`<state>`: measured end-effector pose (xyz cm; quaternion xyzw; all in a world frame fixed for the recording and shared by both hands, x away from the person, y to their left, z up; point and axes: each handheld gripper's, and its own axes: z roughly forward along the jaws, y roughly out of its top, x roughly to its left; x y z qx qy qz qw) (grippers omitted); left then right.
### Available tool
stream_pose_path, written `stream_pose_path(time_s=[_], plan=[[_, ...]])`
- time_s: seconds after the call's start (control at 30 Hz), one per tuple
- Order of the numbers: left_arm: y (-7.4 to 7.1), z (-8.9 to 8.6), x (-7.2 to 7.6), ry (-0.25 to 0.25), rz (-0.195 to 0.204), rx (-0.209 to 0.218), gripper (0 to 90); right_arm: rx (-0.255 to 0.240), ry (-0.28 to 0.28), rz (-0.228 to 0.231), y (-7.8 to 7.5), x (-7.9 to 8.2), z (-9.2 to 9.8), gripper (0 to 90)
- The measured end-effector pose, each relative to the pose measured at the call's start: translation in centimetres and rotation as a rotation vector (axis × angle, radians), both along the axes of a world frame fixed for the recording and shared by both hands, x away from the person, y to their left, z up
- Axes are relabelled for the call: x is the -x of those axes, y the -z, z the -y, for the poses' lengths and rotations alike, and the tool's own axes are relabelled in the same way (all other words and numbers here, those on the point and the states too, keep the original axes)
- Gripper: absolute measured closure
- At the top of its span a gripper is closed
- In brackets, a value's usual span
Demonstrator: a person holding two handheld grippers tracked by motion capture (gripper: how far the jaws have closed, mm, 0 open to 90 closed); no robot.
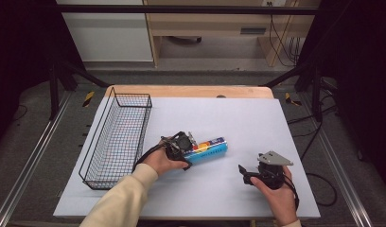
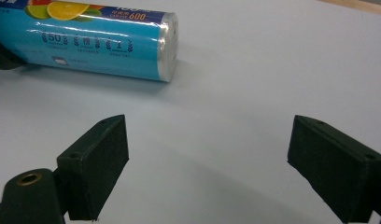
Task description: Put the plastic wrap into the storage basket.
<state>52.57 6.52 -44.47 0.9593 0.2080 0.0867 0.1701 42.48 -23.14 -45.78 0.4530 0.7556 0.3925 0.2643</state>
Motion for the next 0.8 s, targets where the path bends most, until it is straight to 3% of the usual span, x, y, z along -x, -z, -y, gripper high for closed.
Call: stream_pose_path(time_s=[0.3,0.8], plan=[[-0.3,-0.1,0.5,-0.016,0.014,0.032,31.1,-0.003,0.003,0.001,0.0,0.0,0.1,12.5],[-2.7,-0.3,2.4,-0.03,0.05,0.096,31.5,-0.007,0.009,0.003,-0.1,0.0,0.2,12.6]])
